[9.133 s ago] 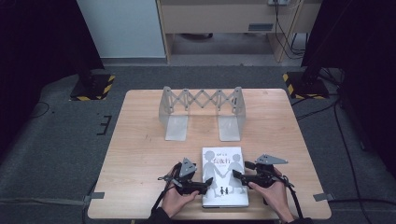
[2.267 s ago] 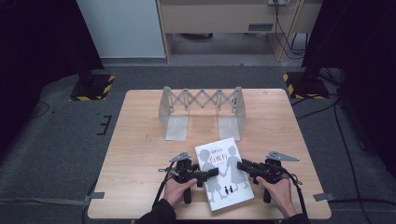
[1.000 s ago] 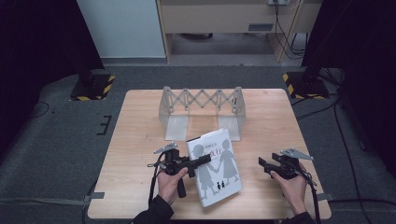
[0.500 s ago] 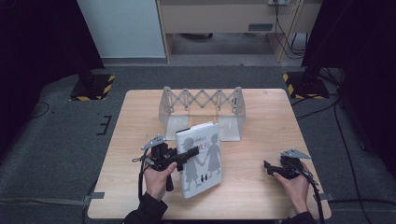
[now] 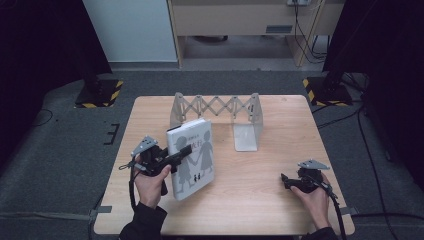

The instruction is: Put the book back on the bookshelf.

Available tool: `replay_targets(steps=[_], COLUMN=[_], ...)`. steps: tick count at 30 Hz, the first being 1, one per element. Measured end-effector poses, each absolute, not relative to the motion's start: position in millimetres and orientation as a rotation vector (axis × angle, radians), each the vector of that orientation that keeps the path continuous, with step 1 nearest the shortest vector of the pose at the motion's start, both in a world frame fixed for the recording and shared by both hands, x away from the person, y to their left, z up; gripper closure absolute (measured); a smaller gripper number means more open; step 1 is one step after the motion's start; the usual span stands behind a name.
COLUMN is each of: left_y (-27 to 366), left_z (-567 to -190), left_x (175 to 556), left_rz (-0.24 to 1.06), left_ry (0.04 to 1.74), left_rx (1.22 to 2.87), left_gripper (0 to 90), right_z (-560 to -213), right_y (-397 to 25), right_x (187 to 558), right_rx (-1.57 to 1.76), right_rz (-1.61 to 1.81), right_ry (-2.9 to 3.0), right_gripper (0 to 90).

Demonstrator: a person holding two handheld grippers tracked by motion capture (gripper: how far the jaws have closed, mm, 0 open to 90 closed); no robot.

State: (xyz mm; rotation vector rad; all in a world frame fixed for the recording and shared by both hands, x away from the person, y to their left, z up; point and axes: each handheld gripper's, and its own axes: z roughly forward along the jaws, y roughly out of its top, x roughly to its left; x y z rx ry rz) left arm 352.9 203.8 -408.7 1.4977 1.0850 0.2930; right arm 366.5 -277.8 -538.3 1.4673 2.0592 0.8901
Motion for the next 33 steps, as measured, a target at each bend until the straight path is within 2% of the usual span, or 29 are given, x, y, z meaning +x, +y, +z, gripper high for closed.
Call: replay_targets(steps=[13, 33], left_y=[224, 203], left_z=[-396, -392], left_x=[376, 432], left_rz=[0.426, 0.567], left_ry=[1.155, 1.218], left_rx=[1.483, 1.503], left_gripper=[52.8, 52.8], right_z=[-539, -539], right_y=[-278, -278], right_x=[367, 367], right_rx=[1.483, 1.483], right_rz=[0.880, 0.880], right_ry=[2.057, 2.057], right_gripper=[9.3, 9.3])
